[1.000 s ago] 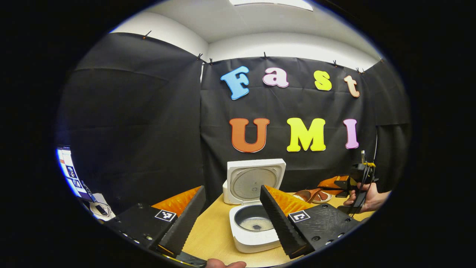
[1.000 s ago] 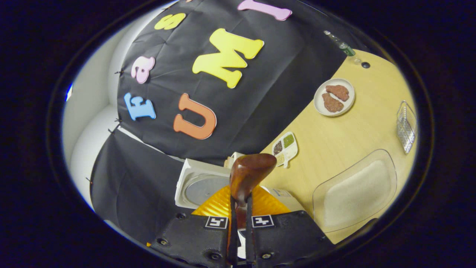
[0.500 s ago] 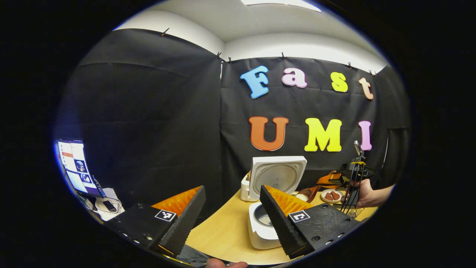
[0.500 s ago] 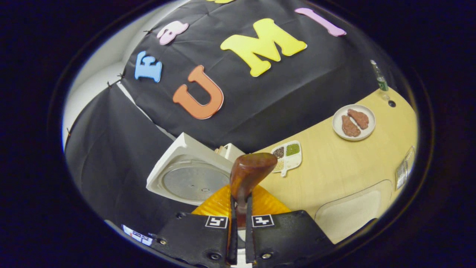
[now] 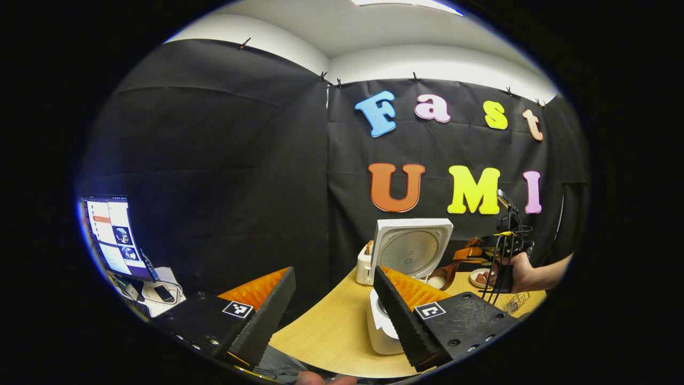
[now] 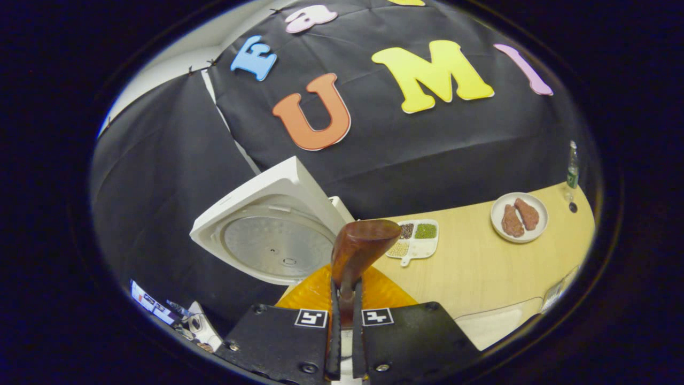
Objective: Close the left gripper, press the button to open the rice cooker; take a wooden spoon from the chopstick holder with the right hand, scoop a spoonful of rice and pour it into the rice cooker, then put the wooden spoon back into the chopstick holder.
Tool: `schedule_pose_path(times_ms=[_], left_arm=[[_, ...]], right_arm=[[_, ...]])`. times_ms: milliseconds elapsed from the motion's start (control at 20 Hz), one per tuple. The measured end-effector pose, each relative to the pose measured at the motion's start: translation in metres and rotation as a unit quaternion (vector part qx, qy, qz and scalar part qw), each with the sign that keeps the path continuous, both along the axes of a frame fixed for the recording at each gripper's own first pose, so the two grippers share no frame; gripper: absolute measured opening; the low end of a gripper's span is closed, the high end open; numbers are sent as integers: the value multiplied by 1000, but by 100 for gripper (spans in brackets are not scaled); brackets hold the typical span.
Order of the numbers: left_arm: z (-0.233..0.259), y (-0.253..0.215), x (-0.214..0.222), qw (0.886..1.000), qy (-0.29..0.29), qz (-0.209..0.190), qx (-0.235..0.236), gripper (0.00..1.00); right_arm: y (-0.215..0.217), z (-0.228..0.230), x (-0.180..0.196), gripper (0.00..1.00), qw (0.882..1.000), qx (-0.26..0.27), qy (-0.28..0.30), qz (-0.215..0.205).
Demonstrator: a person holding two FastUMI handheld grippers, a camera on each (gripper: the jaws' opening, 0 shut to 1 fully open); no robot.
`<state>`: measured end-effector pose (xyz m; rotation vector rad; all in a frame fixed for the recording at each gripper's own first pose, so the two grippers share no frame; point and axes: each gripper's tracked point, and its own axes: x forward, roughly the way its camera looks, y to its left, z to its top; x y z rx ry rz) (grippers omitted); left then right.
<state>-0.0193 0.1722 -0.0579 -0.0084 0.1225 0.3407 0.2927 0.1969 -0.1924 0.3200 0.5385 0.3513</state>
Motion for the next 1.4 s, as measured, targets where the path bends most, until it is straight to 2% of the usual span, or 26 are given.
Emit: schedule_pose_path(times_ms=[250, 450, 750, 1000, 1250, 1400], left_arm=[[-6, 2, 1, 1000, 4, 1, -7, 94], [-6, 2, 1, 1000, 2, -1, -11, 94], [-4, -4, 4, 1000, -4, -6, -18, 94], [4, -11, 1, 1000, -15, -15, -21, 94], [9, -15, -2, 999, -23, -10, -31, 94], [13, -19, -9, 999, -28, -7, -41, 94]], right_arm=[[19, 7, -6, 10, 996, -72, -48, 39], [31, 18, -13, 10, 985, -124, -95, 74], [54, 48, -35, 10, 957, -189, -179, 129], [60, 68, -51, 10, 929, -236, -245, 148], [66, 74, -63, 10, 911, -260, -274, 167], [66, 76, -74, 10, 915, -242, -273, 173]])
